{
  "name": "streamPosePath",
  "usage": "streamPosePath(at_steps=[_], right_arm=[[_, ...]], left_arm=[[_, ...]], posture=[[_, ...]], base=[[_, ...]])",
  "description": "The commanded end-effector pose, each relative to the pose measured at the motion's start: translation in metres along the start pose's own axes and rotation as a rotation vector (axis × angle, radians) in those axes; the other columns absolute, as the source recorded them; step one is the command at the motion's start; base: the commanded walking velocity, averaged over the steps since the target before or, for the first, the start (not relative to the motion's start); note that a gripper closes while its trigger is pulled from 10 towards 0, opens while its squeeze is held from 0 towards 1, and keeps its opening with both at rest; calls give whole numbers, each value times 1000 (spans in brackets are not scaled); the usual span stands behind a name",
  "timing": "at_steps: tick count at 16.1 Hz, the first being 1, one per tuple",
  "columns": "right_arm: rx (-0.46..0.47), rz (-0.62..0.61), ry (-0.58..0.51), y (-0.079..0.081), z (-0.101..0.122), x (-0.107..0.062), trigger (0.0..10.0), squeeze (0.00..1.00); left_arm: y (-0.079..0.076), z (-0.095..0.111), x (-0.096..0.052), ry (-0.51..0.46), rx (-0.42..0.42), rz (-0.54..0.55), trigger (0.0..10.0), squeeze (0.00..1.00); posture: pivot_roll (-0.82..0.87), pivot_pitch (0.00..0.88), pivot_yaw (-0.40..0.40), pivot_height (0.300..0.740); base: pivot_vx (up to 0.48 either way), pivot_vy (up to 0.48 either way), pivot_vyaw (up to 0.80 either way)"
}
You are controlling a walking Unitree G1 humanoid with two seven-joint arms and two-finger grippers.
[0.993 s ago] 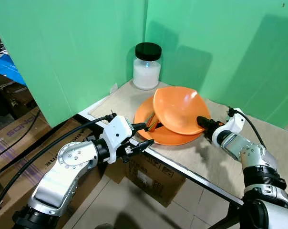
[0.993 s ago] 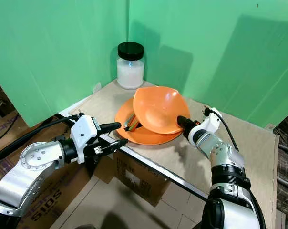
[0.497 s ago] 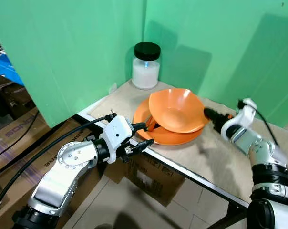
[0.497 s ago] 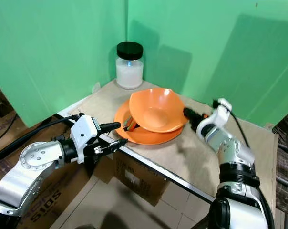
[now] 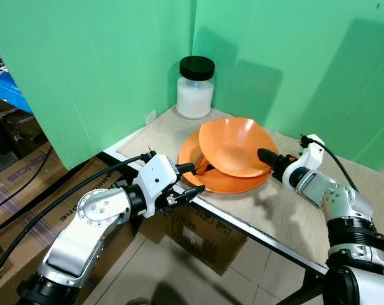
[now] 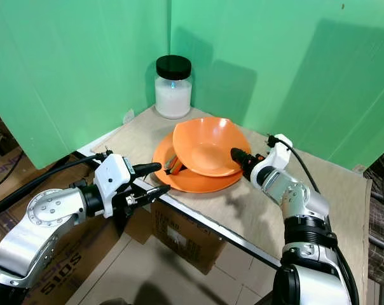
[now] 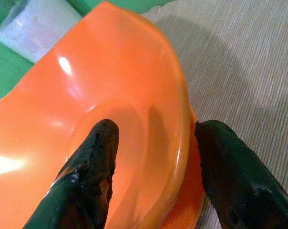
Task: Setting the table
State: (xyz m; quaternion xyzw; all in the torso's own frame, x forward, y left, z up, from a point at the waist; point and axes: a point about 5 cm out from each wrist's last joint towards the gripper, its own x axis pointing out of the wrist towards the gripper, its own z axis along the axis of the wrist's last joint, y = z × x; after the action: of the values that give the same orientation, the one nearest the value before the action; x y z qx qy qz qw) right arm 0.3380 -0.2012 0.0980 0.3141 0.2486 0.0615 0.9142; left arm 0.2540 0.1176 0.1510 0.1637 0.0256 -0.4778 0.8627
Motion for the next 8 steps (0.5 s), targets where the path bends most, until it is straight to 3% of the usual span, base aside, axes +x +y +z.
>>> streamPosePath(at_steps=[1,2,3,4,5,8], right_arm=[[35,19,5,4,4,0,10000,0],[35,19,5,4,4,0,10000,0],[67,53,10,8,5,0,1098,0],[82,70,12,10,6,1,1098,0],[104,91,15,13,6,1,0,0],[132,109,18,15,6,1,0,0]], left_arm=[[0,2,2,-2,21,-7,10000,0],[0,2,2,-2,21,-7,10000,0],[0,2,1,-1,22,-7,10000,0],[0,2,1,-1,22,-6,10000,0],[0,2,1,-2,22,-6,10000,0],[0,2,1,-2,22,-5,10000,0]], posture=[[69,0,-80,740],[69,0,-80,740],[68,0,-80,740],[68,0,-80,740],[68,0,-81,740],[70,0,-83,740]], base=[[0,0,0],[0,0,0],[0,0,0],[0,0,0],[0,0,0],[0,0,0]])
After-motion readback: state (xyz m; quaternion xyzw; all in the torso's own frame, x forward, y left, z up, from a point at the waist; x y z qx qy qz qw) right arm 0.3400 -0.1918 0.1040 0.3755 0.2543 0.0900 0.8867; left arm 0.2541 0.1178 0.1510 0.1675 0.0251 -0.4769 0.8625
